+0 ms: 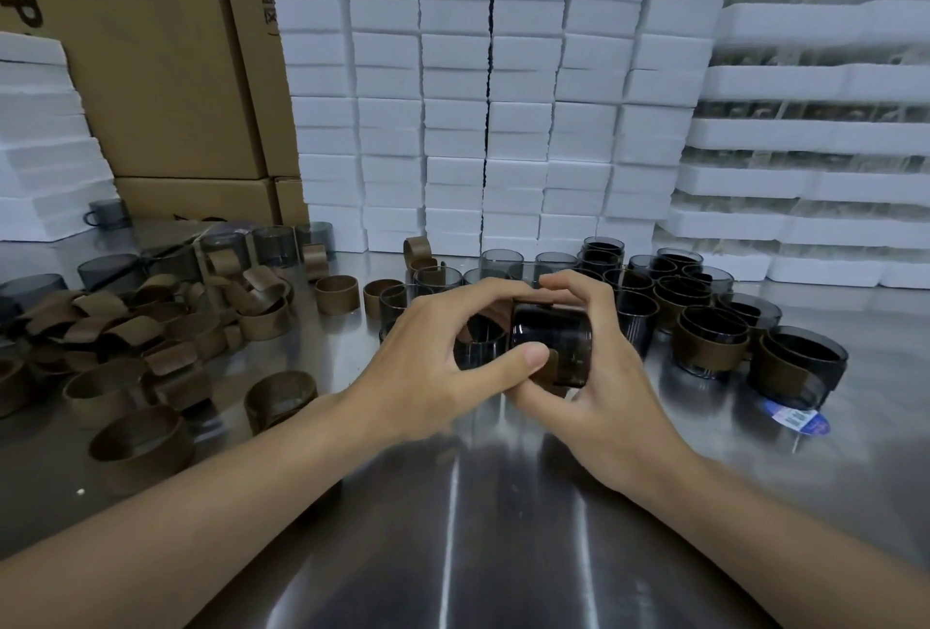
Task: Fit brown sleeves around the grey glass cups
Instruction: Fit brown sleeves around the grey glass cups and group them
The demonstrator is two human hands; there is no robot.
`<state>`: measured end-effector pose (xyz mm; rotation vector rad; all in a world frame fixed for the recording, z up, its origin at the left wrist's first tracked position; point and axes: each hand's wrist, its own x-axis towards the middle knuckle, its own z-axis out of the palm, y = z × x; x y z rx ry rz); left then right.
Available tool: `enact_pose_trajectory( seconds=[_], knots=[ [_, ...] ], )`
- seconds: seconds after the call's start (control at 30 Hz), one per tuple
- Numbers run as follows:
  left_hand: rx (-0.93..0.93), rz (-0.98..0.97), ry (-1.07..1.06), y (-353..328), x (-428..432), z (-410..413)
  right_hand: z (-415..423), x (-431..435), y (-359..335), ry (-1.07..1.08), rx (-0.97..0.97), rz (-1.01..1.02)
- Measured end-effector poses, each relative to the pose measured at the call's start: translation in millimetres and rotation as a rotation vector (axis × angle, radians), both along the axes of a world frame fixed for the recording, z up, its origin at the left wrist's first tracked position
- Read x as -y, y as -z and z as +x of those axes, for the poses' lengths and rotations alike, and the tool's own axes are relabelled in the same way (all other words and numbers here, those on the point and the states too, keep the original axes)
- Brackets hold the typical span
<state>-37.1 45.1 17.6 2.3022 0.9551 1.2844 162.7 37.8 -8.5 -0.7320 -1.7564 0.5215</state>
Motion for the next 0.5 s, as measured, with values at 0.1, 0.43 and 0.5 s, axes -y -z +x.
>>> enact_pose_trajectory(
  seconds=[0.1,0.43,0.5],
  knots=[
    [0.046,-0.008,-0.023,-0.4,0.7,0.4,1.2,1.1,-2.7,-0.003,-0.060,-0.028],
    [-0.105,0.101,-0.039,4.5,-3.5,-1.0,5.0,-0.2,-4.6,0.054,-0.031,-0.031],
    [-0.155,0.129,-0.043,5.0,-4.3,-2.4,5.8,-0.8,-4.2,0.063,-0.008,-0.024]
  ],
)
